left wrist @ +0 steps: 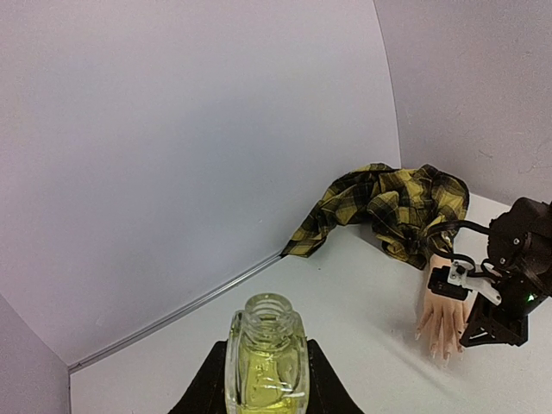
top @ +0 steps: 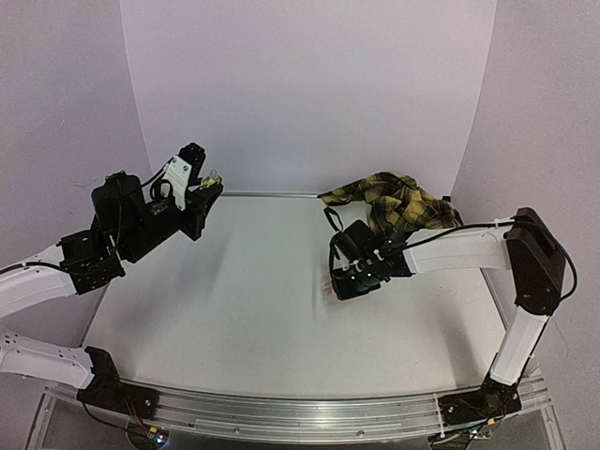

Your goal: Paint the nails

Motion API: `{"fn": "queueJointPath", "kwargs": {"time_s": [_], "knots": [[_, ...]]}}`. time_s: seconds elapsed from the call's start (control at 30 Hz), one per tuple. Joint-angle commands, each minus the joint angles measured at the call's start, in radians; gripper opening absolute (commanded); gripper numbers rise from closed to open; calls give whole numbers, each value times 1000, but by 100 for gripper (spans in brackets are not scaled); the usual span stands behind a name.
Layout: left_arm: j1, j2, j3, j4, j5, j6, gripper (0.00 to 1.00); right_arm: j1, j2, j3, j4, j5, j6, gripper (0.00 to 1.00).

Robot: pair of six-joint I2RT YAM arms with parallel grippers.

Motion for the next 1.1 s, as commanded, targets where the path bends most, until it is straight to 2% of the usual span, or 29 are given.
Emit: {"fn": "queueJointPath", "kwargs": {"time_s": [0.0,1.07], "knots": [[1,-3,21,34,9,13,0,-2,17,37,0,6,-1,0],[1,10,29,21,13,13,0,16,15,62,0,-56,6,0]]}}
